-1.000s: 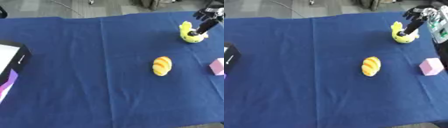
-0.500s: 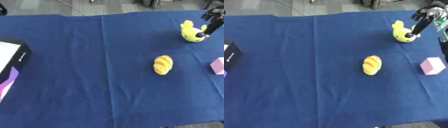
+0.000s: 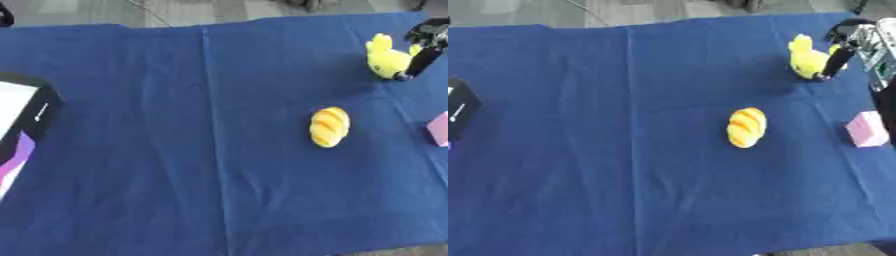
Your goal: Pick up the objects with one hand, pass them to the other hand, and then place them into the box on the other side of the table.
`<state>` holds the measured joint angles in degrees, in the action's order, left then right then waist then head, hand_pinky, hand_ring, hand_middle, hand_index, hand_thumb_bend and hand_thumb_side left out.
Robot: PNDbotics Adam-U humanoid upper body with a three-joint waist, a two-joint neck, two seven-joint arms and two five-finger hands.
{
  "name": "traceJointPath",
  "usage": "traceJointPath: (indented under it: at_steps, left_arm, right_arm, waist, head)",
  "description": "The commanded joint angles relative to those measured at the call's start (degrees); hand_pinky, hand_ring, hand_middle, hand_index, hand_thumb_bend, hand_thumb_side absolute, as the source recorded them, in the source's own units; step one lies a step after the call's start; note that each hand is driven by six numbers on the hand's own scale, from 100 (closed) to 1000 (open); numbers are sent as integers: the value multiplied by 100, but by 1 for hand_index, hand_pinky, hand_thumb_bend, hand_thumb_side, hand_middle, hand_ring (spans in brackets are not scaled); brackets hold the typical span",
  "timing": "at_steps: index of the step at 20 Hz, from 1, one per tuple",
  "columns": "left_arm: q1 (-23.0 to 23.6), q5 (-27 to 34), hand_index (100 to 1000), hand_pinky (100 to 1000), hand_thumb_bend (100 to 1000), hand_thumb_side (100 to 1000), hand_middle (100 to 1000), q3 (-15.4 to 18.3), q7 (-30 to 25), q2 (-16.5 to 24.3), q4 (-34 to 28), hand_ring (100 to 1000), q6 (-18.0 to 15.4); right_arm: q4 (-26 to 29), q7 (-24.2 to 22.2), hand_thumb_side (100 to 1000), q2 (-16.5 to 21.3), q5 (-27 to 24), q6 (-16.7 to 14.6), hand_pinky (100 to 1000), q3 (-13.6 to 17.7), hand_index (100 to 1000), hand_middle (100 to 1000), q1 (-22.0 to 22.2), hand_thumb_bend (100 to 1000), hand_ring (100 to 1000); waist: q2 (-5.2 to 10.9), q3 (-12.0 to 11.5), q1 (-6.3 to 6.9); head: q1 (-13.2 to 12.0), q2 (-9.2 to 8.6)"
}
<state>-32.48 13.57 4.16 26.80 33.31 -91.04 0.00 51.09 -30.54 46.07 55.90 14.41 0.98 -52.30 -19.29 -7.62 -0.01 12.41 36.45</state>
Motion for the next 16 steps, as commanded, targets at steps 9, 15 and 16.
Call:
traceJointPath:
  at_steps: [9, 15, 16]
  left_arm:
    - [-49, -45, 832, 847, 575, 675, 805, 33, 14, 114, -295, 792, 13]
    - [-5, -41, 830, 847, 574, 675, 803, 42, 36, 110, -300, 792, 22]
    - [1, -41, 830, 847, 575, 675, 803, 41, 37, 110, -299, 791, 22]
  right_arm:
    - [-248, 753, 100, 25, 707, 363, 900, 54, 898, 863, -88, 369, 898]
    - [-214, 739, 100, -9, 537, 578, 864, 44, 775, 667, -98, 318, 786]
    - [-156, 695, 100, -11, 413, 586, 856, 42, 741, 615, -102, 277, 762]
  waist:
    - [-67, -123, 33]
    - [-51, -113, 31]
    - [-38, -107, 28]
  head:
    - [173, -318]
    - [142, -242]
    - [131, -227]
